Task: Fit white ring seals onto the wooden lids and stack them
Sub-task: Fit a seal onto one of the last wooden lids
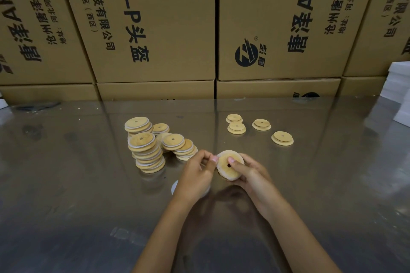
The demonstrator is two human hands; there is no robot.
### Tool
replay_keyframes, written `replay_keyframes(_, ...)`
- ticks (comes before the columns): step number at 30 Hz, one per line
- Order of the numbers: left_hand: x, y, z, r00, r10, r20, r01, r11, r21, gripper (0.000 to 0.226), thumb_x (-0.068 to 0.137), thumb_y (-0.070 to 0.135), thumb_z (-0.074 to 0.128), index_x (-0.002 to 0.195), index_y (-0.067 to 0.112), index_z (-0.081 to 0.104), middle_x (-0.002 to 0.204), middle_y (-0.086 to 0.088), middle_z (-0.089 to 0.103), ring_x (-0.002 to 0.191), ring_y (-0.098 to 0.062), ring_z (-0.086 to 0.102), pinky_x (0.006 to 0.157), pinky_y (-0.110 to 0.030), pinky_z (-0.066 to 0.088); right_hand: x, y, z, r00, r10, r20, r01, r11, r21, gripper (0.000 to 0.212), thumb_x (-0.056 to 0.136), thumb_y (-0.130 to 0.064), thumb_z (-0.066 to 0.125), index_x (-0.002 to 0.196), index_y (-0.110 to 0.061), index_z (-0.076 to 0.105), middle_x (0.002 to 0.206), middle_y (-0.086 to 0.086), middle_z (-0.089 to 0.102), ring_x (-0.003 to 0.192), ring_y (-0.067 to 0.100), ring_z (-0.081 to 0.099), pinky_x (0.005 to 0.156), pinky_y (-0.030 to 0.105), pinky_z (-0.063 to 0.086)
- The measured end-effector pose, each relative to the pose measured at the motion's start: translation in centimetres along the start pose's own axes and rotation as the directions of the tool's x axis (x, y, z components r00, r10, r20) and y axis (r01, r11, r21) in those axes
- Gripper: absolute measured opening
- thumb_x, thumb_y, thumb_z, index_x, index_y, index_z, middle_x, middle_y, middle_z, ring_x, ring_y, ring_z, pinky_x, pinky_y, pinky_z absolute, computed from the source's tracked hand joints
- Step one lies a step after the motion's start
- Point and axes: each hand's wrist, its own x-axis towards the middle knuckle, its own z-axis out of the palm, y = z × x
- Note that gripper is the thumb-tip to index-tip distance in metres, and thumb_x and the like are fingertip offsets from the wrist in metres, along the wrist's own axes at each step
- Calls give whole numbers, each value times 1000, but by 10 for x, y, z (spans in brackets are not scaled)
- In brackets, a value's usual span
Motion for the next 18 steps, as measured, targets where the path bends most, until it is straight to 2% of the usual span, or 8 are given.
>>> replay_keyframes(2,0,-2,1,1000,2,12,-2,1000,-8,15,95,13,57,81,19,58,70,7,59,66,-9,52,70,-25,43,0,0,0,1000,-7,-25,7,1000,13,22,95,-13,62,113,-3,70,100,11,71,94,19,67,79,29,54)
replay_keyframes(5,-2,-4,3,998,58,13,-59,996,69,16,94,15,58,81,25,57,73,8,59,67,-7,52,67,-21,42,2,0,-1,998,2,-55,-1,1000,25,23,92,-11,65,112,-1,69,98,12,70,93,20,67,80,31,54)
replay_keyframes(9,-6,-1,4,989,139,41,-144,971,192,17,93,16,56,80,27,53,72,5,60,69,-14,54,68,-34,46,1,1,1,998,8,-58,-10,999,-32,19,88,-14,71,104,-4,71,93,9,71,88,17,66,80,33,50)
replay_keyframes(11,-8,2,2,985,159,63,-171,939,298,13,92,20,52,82,26,50,70,8,58,69,-16,54,66,-40,46,-1,3,3,998,-25,-56,20,996,-83,15,88,-16,72,98,-4,73,94,10,72,89,17,65,83,35,49)
replay_keyframes(14,-10,4,-2,980,190,59,-194,837,512,6,88,23,45,85,28,43,79,7,60,78,-21,56,66,-40,45,-1,5,3,995,-67,-68,60,993,-100,17,90,-14,70,98,1,71,105,22,71,94,22,64,87,39,48)
replay_keyframes(18,-11,7,-2,981,181,68,-187,796,576,7,90,21,44,88,27,41,84,5,60,83,-26,56,62,-37,38,-1,5,-1,997,-63,-40,61,996,-66,22,93,-13,64,102,7,67,111,28,69,100,28,63,93,40,45)
